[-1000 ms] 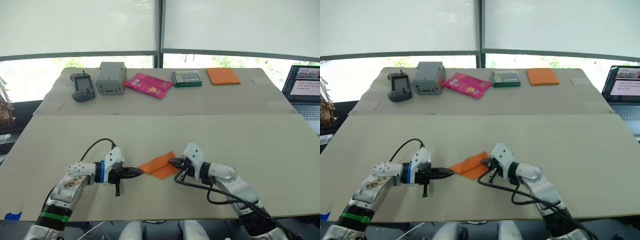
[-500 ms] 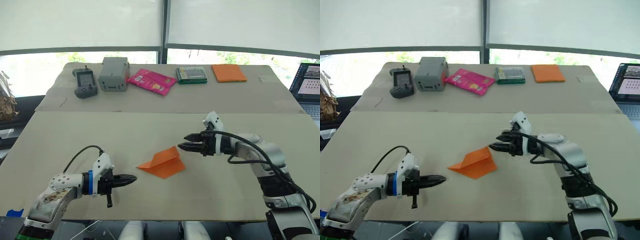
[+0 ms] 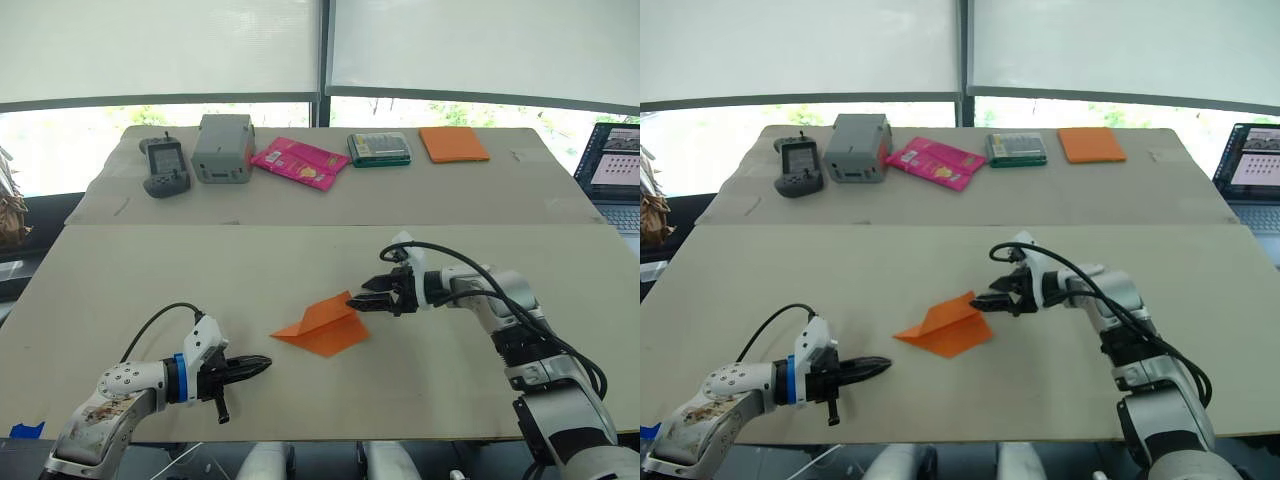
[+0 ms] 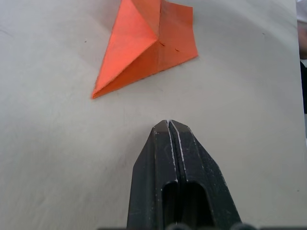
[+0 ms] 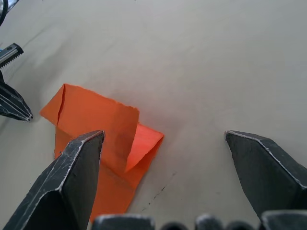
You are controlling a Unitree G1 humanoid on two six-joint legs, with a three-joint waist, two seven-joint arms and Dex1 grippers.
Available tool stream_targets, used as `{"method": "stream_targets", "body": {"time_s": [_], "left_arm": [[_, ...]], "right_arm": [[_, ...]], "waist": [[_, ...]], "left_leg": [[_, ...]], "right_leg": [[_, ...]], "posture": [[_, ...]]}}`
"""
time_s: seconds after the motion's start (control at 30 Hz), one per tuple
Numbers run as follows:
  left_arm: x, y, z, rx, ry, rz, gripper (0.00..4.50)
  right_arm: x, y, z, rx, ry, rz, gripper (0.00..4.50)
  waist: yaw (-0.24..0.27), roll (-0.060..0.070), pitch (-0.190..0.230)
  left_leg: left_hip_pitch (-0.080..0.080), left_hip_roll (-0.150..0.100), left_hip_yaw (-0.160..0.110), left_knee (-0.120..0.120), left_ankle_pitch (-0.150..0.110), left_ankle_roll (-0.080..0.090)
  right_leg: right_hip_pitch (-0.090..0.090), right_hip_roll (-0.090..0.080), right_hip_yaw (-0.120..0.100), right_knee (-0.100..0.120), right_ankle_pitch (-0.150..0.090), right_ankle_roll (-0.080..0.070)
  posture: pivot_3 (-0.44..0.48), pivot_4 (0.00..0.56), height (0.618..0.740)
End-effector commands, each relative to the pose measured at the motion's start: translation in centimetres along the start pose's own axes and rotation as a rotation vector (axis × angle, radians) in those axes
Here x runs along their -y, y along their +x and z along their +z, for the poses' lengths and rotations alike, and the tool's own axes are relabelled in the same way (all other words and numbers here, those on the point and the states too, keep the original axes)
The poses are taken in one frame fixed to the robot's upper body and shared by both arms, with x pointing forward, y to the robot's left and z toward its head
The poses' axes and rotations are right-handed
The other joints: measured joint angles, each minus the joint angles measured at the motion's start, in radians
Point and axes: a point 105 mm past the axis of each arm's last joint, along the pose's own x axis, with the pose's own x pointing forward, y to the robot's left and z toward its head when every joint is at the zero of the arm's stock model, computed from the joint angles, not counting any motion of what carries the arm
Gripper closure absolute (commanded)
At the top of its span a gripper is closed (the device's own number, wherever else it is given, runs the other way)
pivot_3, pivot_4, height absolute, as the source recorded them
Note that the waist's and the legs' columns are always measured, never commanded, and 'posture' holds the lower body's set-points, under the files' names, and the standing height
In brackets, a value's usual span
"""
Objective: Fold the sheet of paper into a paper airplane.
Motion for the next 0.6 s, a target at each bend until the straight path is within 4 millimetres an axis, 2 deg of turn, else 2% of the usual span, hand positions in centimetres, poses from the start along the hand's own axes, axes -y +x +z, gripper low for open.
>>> {"method": "stream_targets", "body": {"time_s": [0.03,0.3,0.4,0.6], "left_arm": [[0.1,0.0,0.6,0.019,0.039,0.0,4.5],[-0.3,0.3,0.5,0.011,0.048,-0.001,4.5],[-0.4,0.4,0.4,0.008,0.05,-0.003,4.5],[-0.5,0.4,0.1,-0.002,0.054,-0.005,4.5]], "right_arm": [[-1.7,1.5,-1.6,-0.048,-0.022,0.073,0.06],[-3.3,2.5,-1.6,-0.03,-0.036,0.126,0.06],[-3.2,2.4,-1.7,-0.024,-0.001,0.132,0.85],[-3.5,1.9,-1.7,-0.005,0.039,0.164,2.92]], "waist": [[-0.002,0.0,0.0],[-0.008,0.0,0.0],[-0.007,0.0,0.0],[-0.001,0.0,0.0]], "left_leg": [[0.0,0.0,0.0,0.0,0.0,0.0],[0.001,0.0,0.0,0.0,0.0,0.0],[0.0,0.0,0.0,0.0,0.0,0.0],[0.0,0.0,0.0,0.0,0.0,0.0]], "right_leg": [[0.0,0.0,0.0,0.0,0.0,0.0],[0.0,0.0,0.0,0.0,0.0,0.0],[0.0,0.0,0.0,0.0,0.0,0.0],[0.0,0.0,0.0,0.0,0.0,0.0]], "posture": [[0.0,0.15,0.74],[0.0,0.15,0.74],[0.0,0.15,0.74],[0.0,0.15,0.74]]}}
